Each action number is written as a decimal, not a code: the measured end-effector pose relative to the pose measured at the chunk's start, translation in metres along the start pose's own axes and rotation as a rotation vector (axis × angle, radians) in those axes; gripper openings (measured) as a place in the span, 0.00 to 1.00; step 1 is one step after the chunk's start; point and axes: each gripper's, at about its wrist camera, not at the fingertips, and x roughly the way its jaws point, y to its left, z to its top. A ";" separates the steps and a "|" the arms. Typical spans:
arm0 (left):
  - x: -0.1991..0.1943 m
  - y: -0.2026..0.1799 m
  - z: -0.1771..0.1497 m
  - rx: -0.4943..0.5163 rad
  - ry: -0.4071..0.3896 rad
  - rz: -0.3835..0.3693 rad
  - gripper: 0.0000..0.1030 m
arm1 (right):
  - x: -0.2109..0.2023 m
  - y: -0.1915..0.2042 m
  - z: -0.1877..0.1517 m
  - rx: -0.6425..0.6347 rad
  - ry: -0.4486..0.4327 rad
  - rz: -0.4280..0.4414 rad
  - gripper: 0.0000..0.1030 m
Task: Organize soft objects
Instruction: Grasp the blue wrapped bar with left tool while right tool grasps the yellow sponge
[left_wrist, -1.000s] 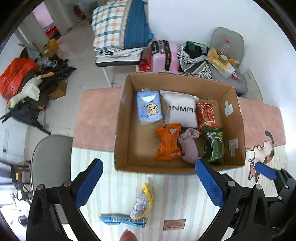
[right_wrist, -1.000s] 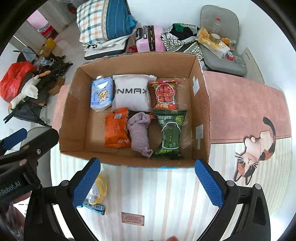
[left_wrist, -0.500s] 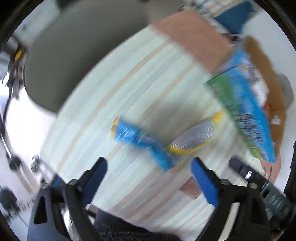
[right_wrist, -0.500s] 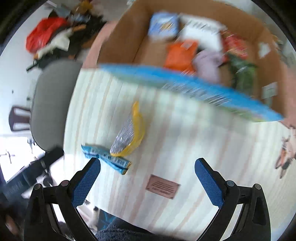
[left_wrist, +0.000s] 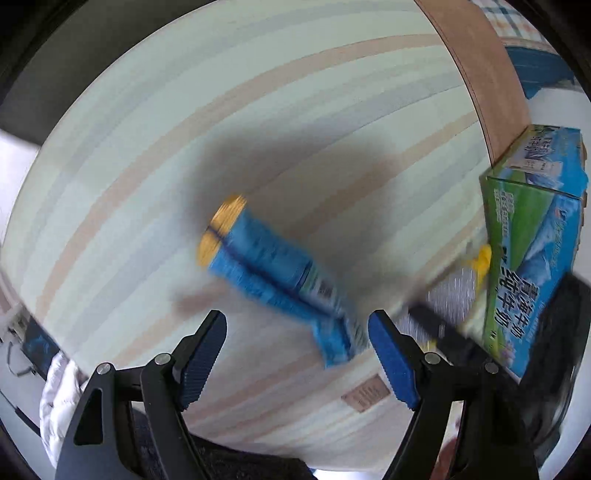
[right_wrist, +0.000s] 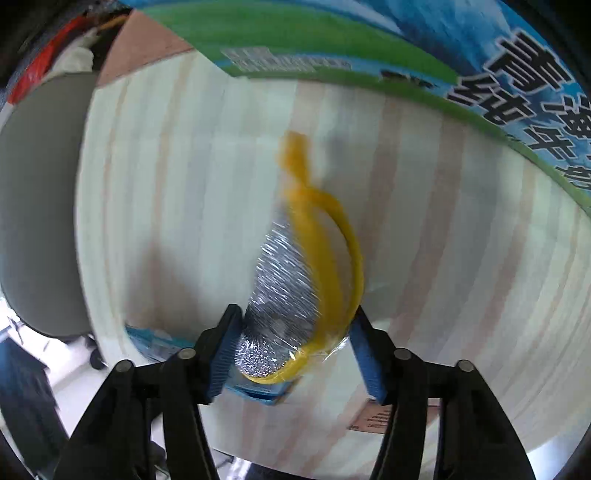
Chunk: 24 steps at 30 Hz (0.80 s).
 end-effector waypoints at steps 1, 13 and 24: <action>0.004 -0.005 0.006 0.011 0.004 0.010 0.75 | 0.000 -0.003 -0.002 -0.012 0.005 -0.012 0.54; 0.045 -0.121 -0.010 0.500 -0.018 0.257 0.35 | -0.015 -0.059 -0.043 -0.066 0.026 -0.102 0.44; 0.049 -0.132 -0.037 0.561 0.080 0.129 0.65 | -0.026 -0.103 -0.039 0.010 0.011 -0.013 0.51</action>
